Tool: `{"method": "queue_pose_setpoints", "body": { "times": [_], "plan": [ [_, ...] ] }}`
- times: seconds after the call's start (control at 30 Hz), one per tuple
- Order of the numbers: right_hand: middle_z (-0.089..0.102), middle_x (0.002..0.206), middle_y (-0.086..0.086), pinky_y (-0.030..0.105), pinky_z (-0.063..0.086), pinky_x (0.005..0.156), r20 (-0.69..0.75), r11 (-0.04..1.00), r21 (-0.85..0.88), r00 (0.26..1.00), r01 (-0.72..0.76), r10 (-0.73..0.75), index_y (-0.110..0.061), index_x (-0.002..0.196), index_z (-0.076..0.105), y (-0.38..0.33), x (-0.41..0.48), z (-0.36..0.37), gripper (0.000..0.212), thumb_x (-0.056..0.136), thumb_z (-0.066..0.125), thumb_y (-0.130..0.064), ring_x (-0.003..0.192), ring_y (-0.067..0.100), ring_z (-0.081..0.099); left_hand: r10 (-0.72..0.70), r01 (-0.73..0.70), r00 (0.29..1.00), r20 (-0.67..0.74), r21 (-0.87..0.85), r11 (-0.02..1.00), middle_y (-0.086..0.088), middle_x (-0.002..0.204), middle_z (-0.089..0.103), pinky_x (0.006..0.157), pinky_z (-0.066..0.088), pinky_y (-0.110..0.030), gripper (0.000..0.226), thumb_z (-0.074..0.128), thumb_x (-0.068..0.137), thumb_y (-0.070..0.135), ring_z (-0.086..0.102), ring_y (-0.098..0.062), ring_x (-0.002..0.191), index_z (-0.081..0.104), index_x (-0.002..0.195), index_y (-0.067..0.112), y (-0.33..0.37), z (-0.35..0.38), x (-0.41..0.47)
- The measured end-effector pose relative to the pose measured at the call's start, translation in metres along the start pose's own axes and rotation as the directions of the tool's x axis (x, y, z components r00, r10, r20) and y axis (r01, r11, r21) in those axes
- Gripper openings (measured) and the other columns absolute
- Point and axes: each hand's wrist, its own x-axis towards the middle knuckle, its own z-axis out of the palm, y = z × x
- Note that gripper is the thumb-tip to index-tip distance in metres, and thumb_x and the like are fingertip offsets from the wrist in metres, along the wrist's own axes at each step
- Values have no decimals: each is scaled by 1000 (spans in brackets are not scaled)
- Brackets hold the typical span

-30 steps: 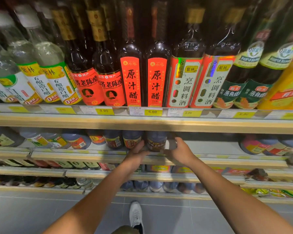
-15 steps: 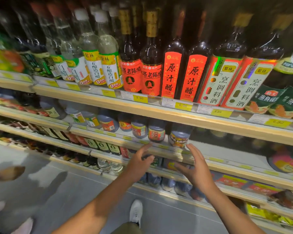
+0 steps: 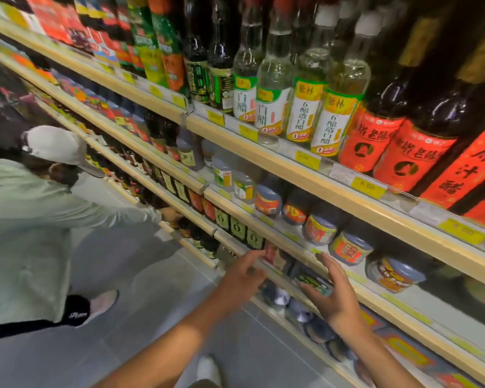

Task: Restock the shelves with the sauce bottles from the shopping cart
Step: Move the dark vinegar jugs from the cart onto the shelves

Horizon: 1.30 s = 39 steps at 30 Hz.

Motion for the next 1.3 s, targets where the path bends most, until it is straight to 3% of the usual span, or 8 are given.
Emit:
{"method": "queue_pose_setpoints", "body": {
  "times": [0.23,0.33,0.53,0.6,0.77,0.87,1.0,1.3],
  "plan": [
    [52,131,-8,30,42,97,163,999,8,985,47,-48,-31,136,48,-26,29,58,62,83,78,-32,122,12,51,-1,-9,990,-140,-67,998,16,138,52,96,45,-19,41,59,101,27,50,-4,129,52,140,37,-38,-50,-15],
    [49,139,-13,33,42,103,256,997,43,963,71,-80,-32,137,50,-37,34,72,59,85,77,-35,124,7,49,15,-48,965,-261,-122,991,8,138,53,90,46,-14,36,58,102,22,55,10,116,53,135,36,-51,-53,-34],
    [52,131,-10,41,45,103,386,985,36,907,168,-169,-40,128,49,-42,34,89,50,85,73,-45,123,15,51,-66,-24,879,-472,-183,983,-3,126,56,81,45,-15,34,46,103,-4,60,7,97,61,110,26,-67,-42,-83],
    [53,132,-10,40,45,104,424,980,45,885,191,-192,-39,129,49,-43,31,96,52,85,76,-38,122,13,52,-113,-9,852,-511,-231,973,-2,131,57,78,45,-9,32,55,101,4,59,16,95,58,117,31,-76,-35,-98],
    [52,134,-11,36,45,105,537,977,79,817,199,-210,-33,131,53,-55,12,112,53,84,78,-35,124,10,52,-207,27,771,-603,-293,956,11,129,59,89,44,-11,35,60,100,19,46,-7,134,55,117,50,-102,-28,-136],
    [53,137,-13,44,47,106,598,973,93,770,210,-223,-34,133,54,-58,1,126,54,84,77,-38,127,10,52,-245,52,721,-648,-302,952,3,132,59,84,41,-3,35,61,100,20,48,-9,132,55,116,49,-114,-30,-157],
    [55,134,-10,44,47,106,645,970,91,729,224,-228,-30,132,57,-71,-13,150,52,84,78,-31,125,8,52,-286,56,664,-691,-336,940,9,130,59,98,38,-18,33,61,99,15,50,-10,129,57,125,35,-127,-36,-182],
    [51,128,-17,31,43,105,723,960,99,644,261,-250,-27,132,54,-111,-50,212,54,85,79,-25,120,6,52,-344,39,582,-737,-397,917,24,120,58,89,39,1,36,60,99,8,54,-2,118,57,122,36,-167,-76,-237]
  ]
}}
